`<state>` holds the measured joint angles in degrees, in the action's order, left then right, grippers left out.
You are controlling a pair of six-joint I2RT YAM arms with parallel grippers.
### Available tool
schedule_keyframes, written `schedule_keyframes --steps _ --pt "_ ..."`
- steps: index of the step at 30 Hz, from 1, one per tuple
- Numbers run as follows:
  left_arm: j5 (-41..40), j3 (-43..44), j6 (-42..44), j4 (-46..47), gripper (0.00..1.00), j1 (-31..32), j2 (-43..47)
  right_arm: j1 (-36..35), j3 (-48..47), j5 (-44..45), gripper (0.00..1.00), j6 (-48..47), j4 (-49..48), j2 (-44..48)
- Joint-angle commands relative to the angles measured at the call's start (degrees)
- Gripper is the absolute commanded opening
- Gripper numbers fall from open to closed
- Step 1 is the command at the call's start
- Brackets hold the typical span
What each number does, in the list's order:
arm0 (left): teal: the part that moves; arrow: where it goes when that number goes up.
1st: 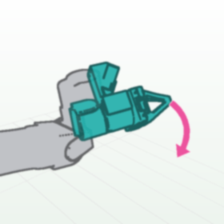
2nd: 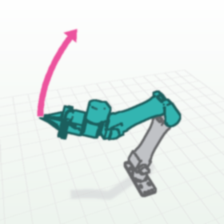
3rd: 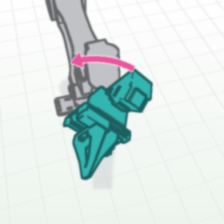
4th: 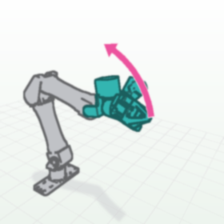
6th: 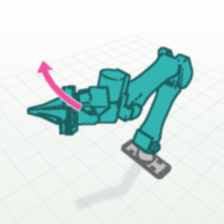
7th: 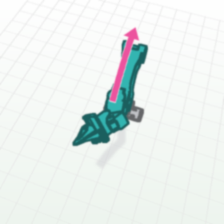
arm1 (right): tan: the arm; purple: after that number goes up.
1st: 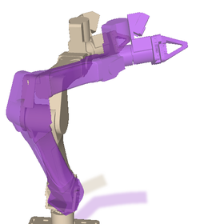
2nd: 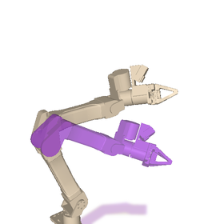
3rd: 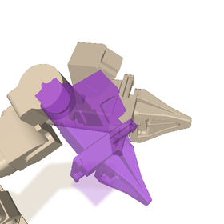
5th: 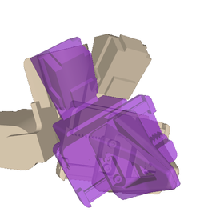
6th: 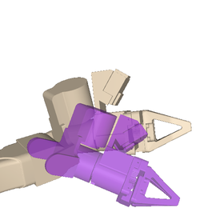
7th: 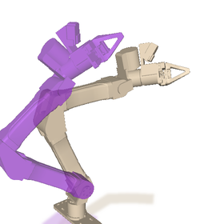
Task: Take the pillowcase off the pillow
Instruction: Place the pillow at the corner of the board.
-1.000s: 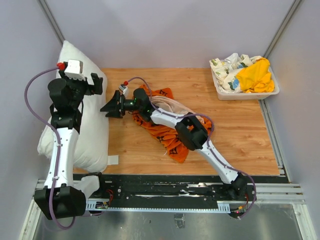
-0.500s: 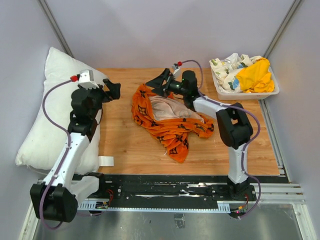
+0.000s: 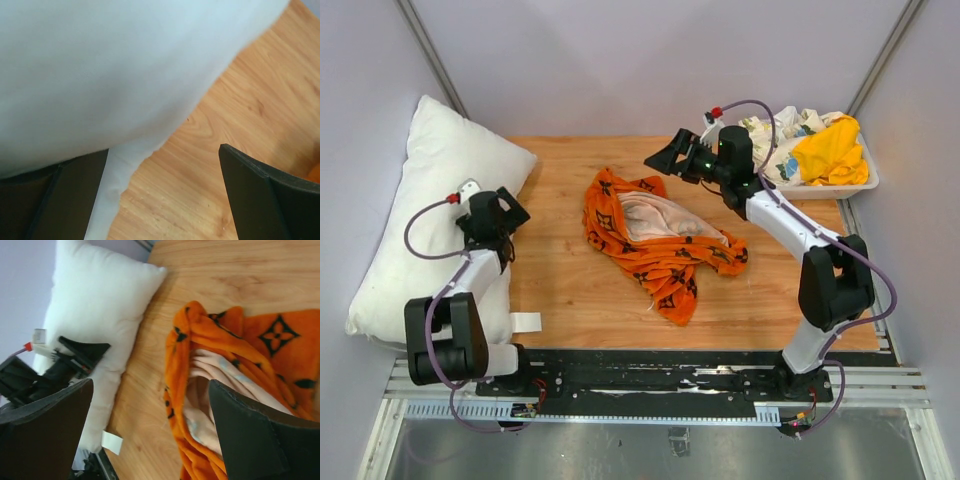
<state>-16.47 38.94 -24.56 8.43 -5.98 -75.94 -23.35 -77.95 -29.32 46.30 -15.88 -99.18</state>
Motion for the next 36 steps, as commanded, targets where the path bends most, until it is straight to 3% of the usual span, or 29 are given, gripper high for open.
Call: schedule_keyframes --steps 1,4,9,11,17,25,30,36 --pt "-5.0 2.0 -1.2 1.5 0.99 -5.9 1.2 3.7 2.4 3.4 0.99 -6.8 8.5 3.1" --pt "1.9 5.9 -0.2 2.0 0.99 -3.0 1.3 5.7 3.8 4.8 0.99 -7.5 11.1 5.1" --pt "-2.0 14.8 13.5 6.1 0.99 16.9 -4.7 7.2 7.3 11.4 0.98 -11.2 19.0 11.2" --pt "0.9 20.0 15.3 5.0 0.99 20.6 -9.8 8.8 9.9 14.0 0.98 -12.1 22.7 15.4" --pt "6.7 33.1 16.4 1.4 0.99 21.4 -24.9 20.8 23.8 5.0 0.99 -9.7 26.0 25.2" --pt "12.9 47.2 18.8 -1.3 0.99 21.4 -39.3 22.0 35.6 7.2 0.98 -11.7 30.3 29.0" --pt "18.4 44.0 16.7 1.3 0.98 21.4 -41.5 22.0 35.7 5.1 0.88 -11.2 28.0 23.5" --pt "17.5 36.6 16.6 1.7 0.92 21.4 -39.0 21.7 34.1 1.7 0.79 -11.1 25.6 17.4"
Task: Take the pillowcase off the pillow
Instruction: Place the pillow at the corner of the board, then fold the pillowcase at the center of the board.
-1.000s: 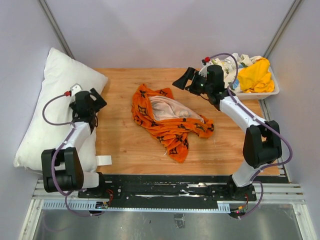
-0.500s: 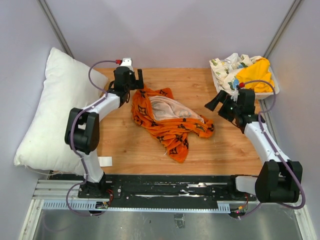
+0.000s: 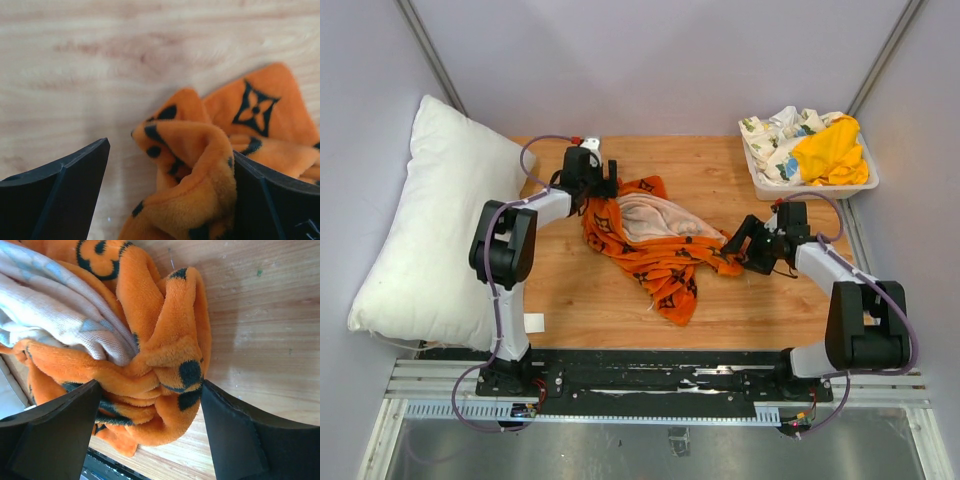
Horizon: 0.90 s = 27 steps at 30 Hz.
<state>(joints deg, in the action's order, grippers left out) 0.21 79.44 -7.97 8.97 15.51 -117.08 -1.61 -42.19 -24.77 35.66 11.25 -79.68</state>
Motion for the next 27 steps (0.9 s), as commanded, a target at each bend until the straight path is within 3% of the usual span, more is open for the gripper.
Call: schedule_keyframes --steps 1,3,5,8,10,14,20,23,27 --pt "0.1 -5.0 0.1 1.3 0.91 -0.1 2.9 -0.2 -1.7 -2.9 0.77 -0.9 -1.5 -2.5" --pt "-0.9 -6.9 0.1 2.0 0.83 -0.2 4.5 -0.2 -1.9 -3.2 0.67 -1.6 -1.8 -3.2" --pt "-1.2 -7.9 -0.3 2.5 0.64 -0.4 5.7 -0.2 -2.5 -3.9 0.53 -1.8 -2.6 -4.3" --pt "-1.0 -5.8 -3.2 0.5 0.04 -1.4 6.2 -0.2 -3.7 -6.2 0.23 0.0 -6.8 -6.3" --pt "-0.3 -4.0 -5.0 -0.5 0.01 -2.3 6.6 -0.4 -5.6 -7.1 0.03 1.3 -9.1 -8.1" --pt "1.0 -0.1 -8.1 1.0 0.0 -3.8 8.3 -0.5 -15.0 -7.1 0.01 3.3 -11.0 -12.5" --pt "1.3 10.3 -9.6 -1.3 0.0 -5.2 11.3 -0.5 -39.3 -8.1 0.01 4.7 -8.6 -19.0" --pt "0.8 3.0 -10.0 3.9 0.0 -5.2 19.0 -0.5 -42.8 -8.0 0.01 4.0 -8.4 -17.5" --pt "-5.1 -18.2 -14.2 10.2 0.0 -5.2 33.5 -1.0 -30.5 -7.7 0.01 2.5 -10.3 -9.6"
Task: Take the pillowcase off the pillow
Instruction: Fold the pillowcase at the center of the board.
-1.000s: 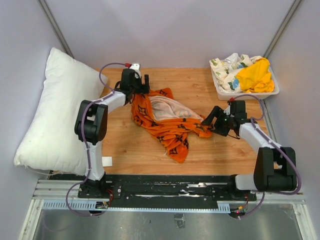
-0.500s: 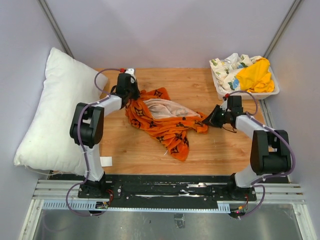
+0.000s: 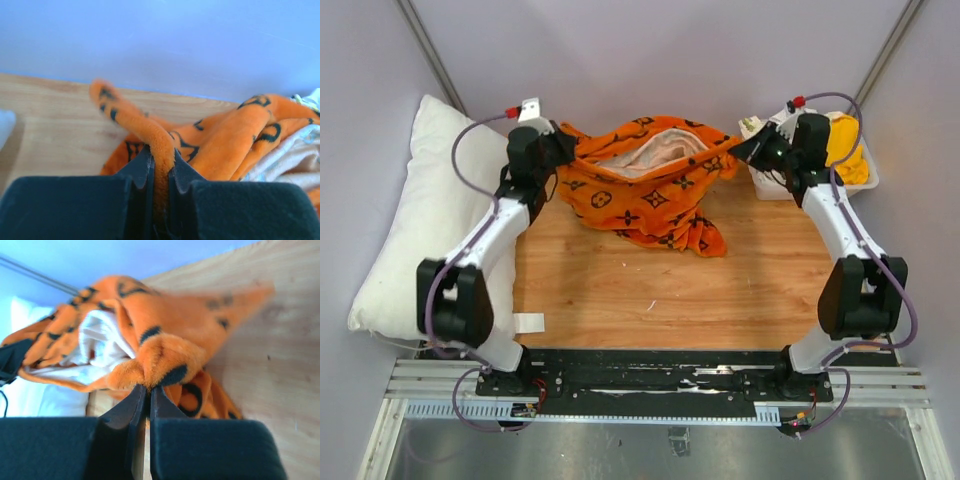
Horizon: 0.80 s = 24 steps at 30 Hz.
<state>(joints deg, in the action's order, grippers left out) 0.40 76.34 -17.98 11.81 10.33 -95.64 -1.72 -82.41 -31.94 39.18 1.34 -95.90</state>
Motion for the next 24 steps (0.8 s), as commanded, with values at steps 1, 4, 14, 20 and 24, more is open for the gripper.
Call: schedule_keyframes --steps 1,4,14,20,24 --pt "-7.2 -23.3 -6.8 8.2 0.01 -0.1 15.5 -1.1 15.1 0.2 0.01 -1.4 -1.5 10.3" --pt "-8.5 -42.6 -15.6 11.3 0.15 0.1 24.6 -1.9 33.8 4.1 0.04 -3.0 -3.4 18.3" --pt "-16.4 -53.5 -11.4 3.1 0.99 1.4 43.8 -1.3 47.1 14.0 0.98 -4.0 -2.9 32.1" --pt "-18.4 -43.9 -9.4 1.8 0.99 0.0 37.8 -0.6 36.6 15.6 0.91 -3.0 -7.3 23.5" --pt "-13.7 -39.7 -8.9 1.5 0.99 -1.4 27.2 -0.5 27.4 12.1 0.83 -4.1 -5.8 10.6"
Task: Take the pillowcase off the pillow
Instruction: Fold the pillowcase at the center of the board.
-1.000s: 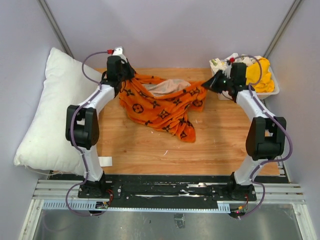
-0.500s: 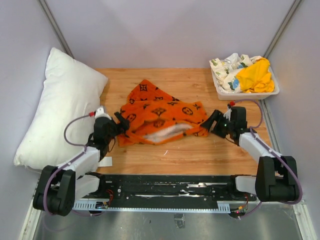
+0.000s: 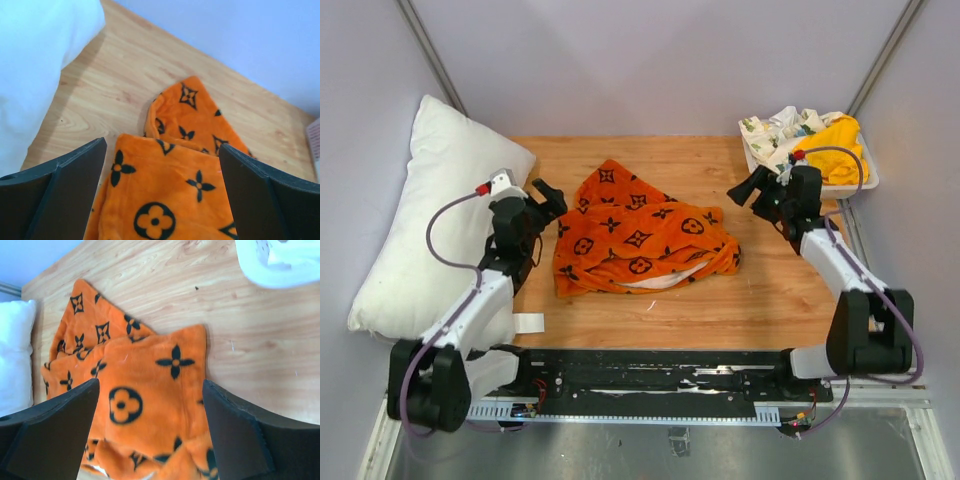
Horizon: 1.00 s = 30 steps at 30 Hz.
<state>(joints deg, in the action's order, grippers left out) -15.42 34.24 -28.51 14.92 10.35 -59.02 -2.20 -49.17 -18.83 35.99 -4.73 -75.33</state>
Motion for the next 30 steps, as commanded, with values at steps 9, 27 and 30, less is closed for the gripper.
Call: schedule_keyframes --steps 9,27,30 --pt "18.2 10.9 8.7 2.4 0.88 -9.6 -32.5 0.0 -13.4 -9.2 0.78 1.1 -4.0 -26.7" --pt "33.8 15.9 7.5 5.0 0.71 -11.5 -43.3 0.0 -12.6 -10.6 0.78 0.1 -3.5 -28.2" --pt "36.4 14.4 5.5 7.4 0.58 -11.7 -43.1 0.0 -12.7 -10.8 0.78 0.1 -3.6 -28.5"
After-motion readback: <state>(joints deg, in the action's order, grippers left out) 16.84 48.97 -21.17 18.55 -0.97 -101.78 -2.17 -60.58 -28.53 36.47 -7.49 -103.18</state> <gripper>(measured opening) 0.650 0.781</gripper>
